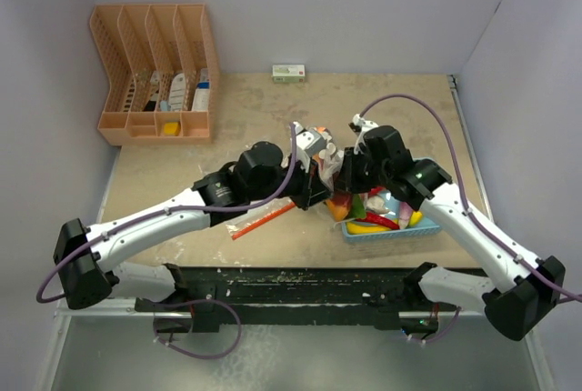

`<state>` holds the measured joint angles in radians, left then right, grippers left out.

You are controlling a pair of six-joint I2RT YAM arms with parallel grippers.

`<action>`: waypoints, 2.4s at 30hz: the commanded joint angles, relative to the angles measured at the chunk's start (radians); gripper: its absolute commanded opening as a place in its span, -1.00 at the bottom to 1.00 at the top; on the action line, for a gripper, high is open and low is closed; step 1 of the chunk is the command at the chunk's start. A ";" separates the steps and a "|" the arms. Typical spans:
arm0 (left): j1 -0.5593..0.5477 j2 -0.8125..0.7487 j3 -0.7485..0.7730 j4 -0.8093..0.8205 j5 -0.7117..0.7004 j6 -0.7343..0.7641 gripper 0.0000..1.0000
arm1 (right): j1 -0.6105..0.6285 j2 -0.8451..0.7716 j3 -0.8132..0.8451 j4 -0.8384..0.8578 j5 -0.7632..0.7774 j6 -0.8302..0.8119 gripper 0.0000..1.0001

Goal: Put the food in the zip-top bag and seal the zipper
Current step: Place the fake bread in the zipper food storage bag.

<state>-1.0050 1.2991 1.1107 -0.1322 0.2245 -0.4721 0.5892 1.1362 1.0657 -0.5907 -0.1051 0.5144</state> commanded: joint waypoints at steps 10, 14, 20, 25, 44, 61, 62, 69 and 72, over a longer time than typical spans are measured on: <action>-0.021 -0.001 -0.017 0.120 0.045 -0.097 -1.00 | -0.001 -0.051 -0.030 0.134 0.048 0.026 -0.30; -0.020 0.059 0.032 0.124 0.037 -0.091 -1.00 | 0.010 -0.074 -0.030 0.132 -0.014 0.016 0.31; -0.021 0.077 0.110 -0.016 -0.119 -0.060 -1.00 | 0.011 -0.143 0.004 0.038 -0.042 -0.003 0.57; -0.020 0.013 0.112 -0.115 -0.317 -0.063 -1.00 | 0.011 -0.210 0.030 -0.070 0.054 -0.004 0.55; -0.020 -0.282 0.134 -0.304 -0.516 0.065 -1.00 | -0.051 -0.008 -0.018 -0.294 0.454 0.293 0.24; -0.019 -0.286 0.028 -0.271 -0.541 0.113 -1.00 | -0.429 0.175 -0.142 -0.114 0.415 0.237 0.14; -0.020 -0.291 0.021 -0.267 -0.548 0.114 -1.00 | -0.449 0.183 -0.148 -0.100 0.414 0.230 0.14; -0.020 -0.319 -0.007 -0.270 -0.565 0.113 -1.00 | -0.566 0.286 -0.172 -0.037 0.386 0.170 0.13; -0.020 -0.319 -0.012 -0.266 -0.577 0.123 -1.00 | -0.577 0.314 -0.188 -0.012 0.387 0.163 0.13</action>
<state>-1.0279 1.0107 1.0973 -0.4755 -0.3202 -0.3737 0.0223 1.4296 0.9009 -0.6399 0.2710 0.7063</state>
